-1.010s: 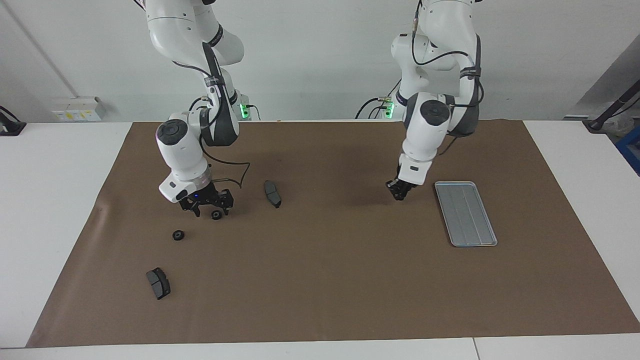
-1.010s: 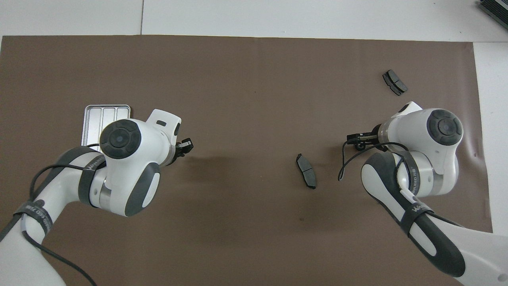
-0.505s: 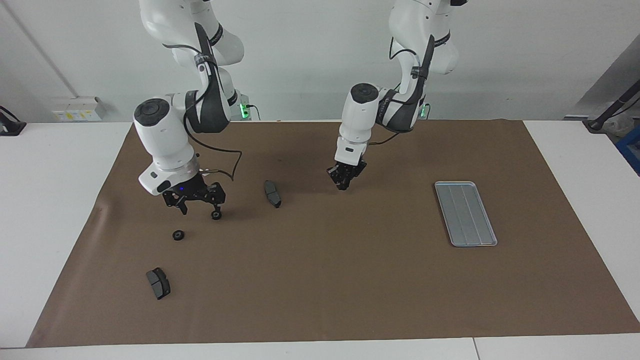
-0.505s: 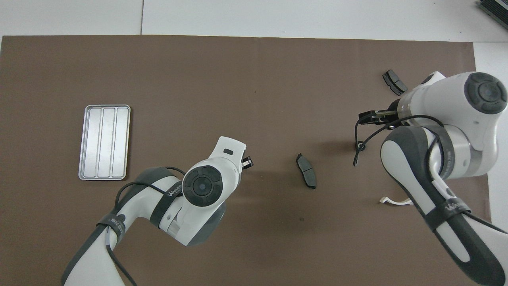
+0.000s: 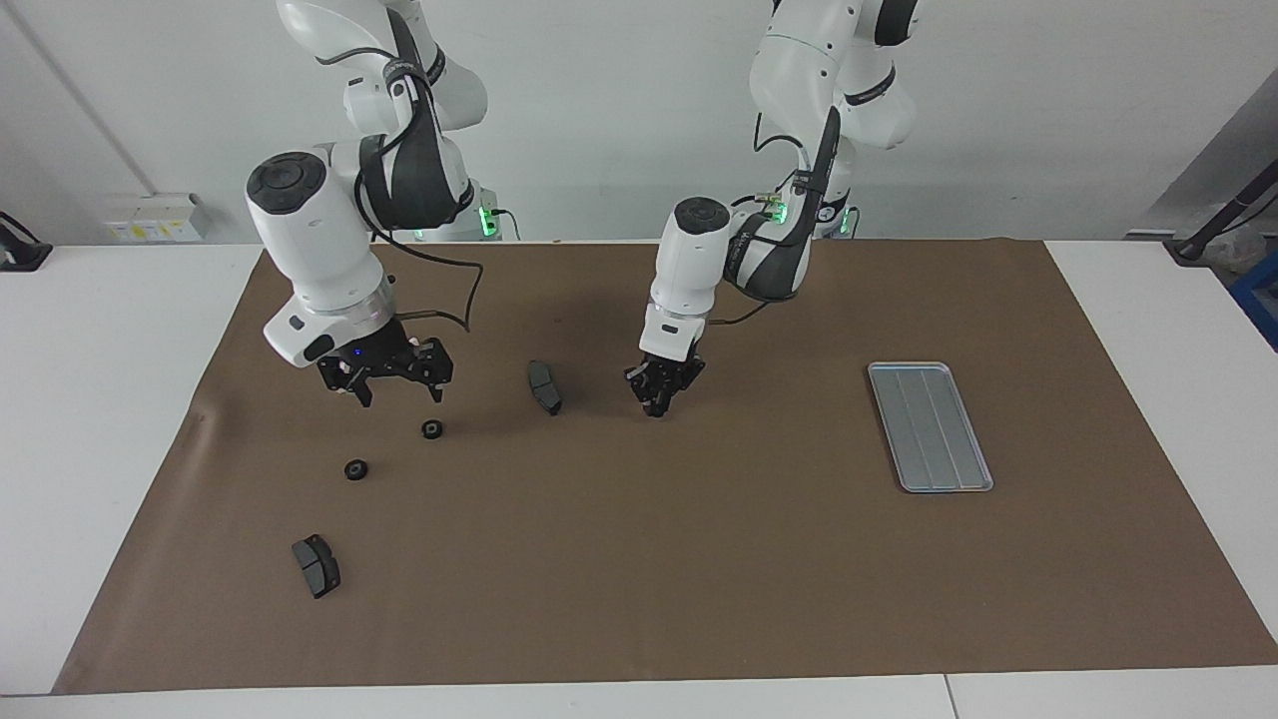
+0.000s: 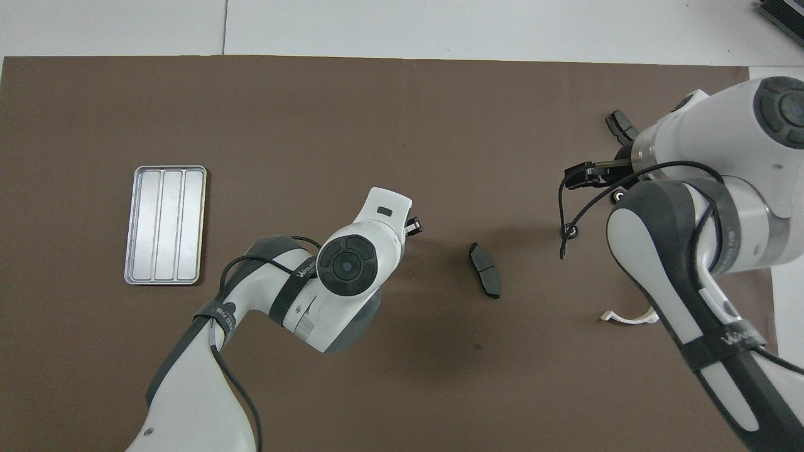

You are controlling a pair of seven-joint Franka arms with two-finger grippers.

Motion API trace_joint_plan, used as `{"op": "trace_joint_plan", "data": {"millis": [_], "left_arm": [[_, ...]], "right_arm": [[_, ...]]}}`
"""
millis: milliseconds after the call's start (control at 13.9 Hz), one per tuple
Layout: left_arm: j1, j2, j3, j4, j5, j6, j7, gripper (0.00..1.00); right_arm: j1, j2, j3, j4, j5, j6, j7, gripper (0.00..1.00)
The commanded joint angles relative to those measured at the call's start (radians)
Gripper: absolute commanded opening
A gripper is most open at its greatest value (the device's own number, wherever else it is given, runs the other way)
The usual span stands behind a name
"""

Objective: Place bearing gear from tray to pile

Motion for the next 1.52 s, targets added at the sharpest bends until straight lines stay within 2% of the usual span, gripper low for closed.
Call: {"op": "trace_joint_plan", "data": {"millis": [0, 72, 144, 216, 361, 505, 722, 938, 1155, 1443], "left_arm": [[-0.012, 0.016, 0.002, 0.043, 0.013, -0.006, 0.0, 0.87], [-0.012, 0.017, 0.002, 0.06, 0.011, -0.019, -0.002, 0.96], [-0.013, 0.013, 0.0, 0.064, 0.011, -0.028, -0.005, 1.0], [-0.012, 0.006, 0.002, 0.074, 0.011, -0.049, -0.005, 1.0], [0.017, -0.057, 0.013, 0.101, 0.011, -0.182, 0.003, 1.0], [0.104, -0.121, 0.013, 0.124, 0.011, -0.293, 0.002, 1.0], [0.255, -0.201, 0.014, 0.138, 0.015, -0.385, 0.049, 1.0], [0.419, -0.25, 0.014, 0.143, 0.011, -0.488, 0.295, 1.0], [0.56, -0.287, 0.016, 0.143, 0.01, -0.609, 0.584, 1.0], [0.675, -0.359, 0.017, 0.159, 0.016, -0.758, 0.816, 1.0]], "right_arm": [[0.042, 0.002, 0.005, 0.004, 0.009, -0.003, 0.06, 1.0], [0.055, 0.002, 0.005, 0.002, 0.009, 0.0, 0.068, 1.0], [0.07, 0.007, 0.005, 0.002, 0.011, 0.001, 0.083, 1.0], [0.085, 0.013, 0.005, 0.002, 0.009, 0.004, 0.126, 1.0], [0.151, 0.034, 0.005, -0.002, 0.011, 0.046, 0.219, 1.0], [0.185, 0.065, 0.005, -0.002, 0.011, 0.084, 0.273, 1.0], [0.266, 0.128, 0.005, 0.004, 0.015, 0.176, 0.368, 1.0], [0.36, 0.196, 0.005, 0.027, 0.009, 0.242, 0.437, 1.0], [0.45, 0.35, 0.004, 0.18, -0.017, 0.244, 0.537, 1.0], [0.472, 0.408, 0.005, 0.183, -0.058, 0.283, 0.553, 1.0]]}}
